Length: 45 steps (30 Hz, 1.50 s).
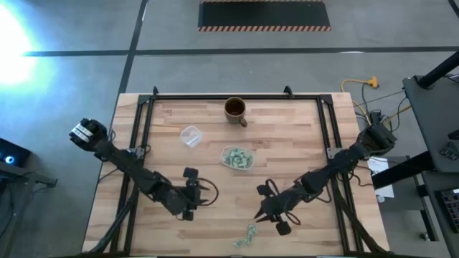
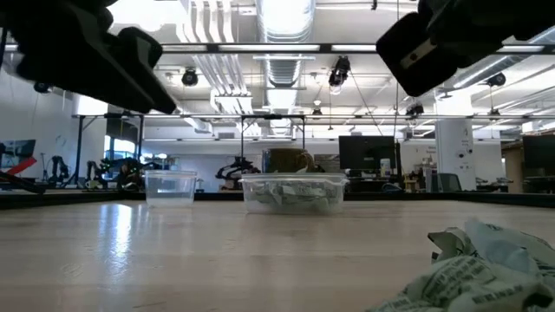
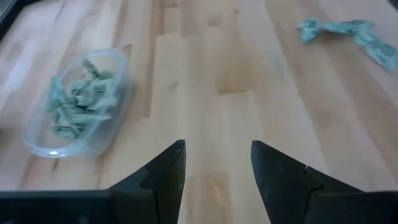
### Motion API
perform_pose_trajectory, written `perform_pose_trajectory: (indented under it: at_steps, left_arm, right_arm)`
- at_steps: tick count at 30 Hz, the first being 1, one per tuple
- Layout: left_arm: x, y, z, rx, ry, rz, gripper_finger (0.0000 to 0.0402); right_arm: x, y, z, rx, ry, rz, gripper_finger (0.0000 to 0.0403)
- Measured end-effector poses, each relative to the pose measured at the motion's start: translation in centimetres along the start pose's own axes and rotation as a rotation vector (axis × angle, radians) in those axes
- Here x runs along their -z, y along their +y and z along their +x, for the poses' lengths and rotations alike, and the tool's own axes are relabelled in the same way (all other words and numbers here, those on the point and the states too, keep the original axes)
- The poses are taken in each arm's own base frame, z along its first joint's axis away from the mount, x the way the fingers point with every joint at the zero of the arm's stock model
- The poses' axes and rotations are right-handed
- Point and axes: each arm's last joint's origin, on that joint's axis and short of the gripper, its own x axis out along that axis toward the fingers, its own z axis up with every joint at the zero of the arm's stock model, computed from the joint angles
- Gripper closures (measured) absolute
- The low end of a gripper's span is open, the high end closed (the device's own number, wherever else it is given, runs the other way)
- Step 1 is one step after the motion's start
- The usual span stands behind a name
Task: Pick and place Stevia / Truvia into bins
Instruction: Put the green stevia packet into the transparent container
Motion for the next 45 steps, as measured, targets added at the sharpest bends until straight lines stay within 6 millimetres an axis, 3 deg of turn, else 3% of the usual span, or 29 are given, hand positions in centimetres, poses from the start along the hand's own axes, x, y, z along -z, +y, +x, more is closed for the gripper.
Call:
perform_pose_trajectory:
  at_steps: [12, 24, 38, 45]
  left_arm:
    - [0.6, -0.8, -0.3, 0.029, -0.02, 0.024, 0.0236]
    - [0.5, -0.8, -0.3, 0.031, -0.026, 0.035, 0.0236]
    - [0.4, -0.8, -0.3, 0.032, -0.03, 0.032, 0.0236]
    - [0.4, -0.8, -0.3, 0.033, -0.038, 0.027, 0.0236]
  right_arm:
    - [2.8, 0.3, 4.3, 0.019, 0.115, 0.216, 0.0278]
    - [4.5, 0.4, 6.1, 0.046, 0.159, 0.275, 0.0235]
    - [5.4, 0.3, 7.1, 0.086, 0.149, 0.269, 0.0241]
    - [5.7, 0.2, 7.8, 0.089, 0.155, 0.252, 0.0282]
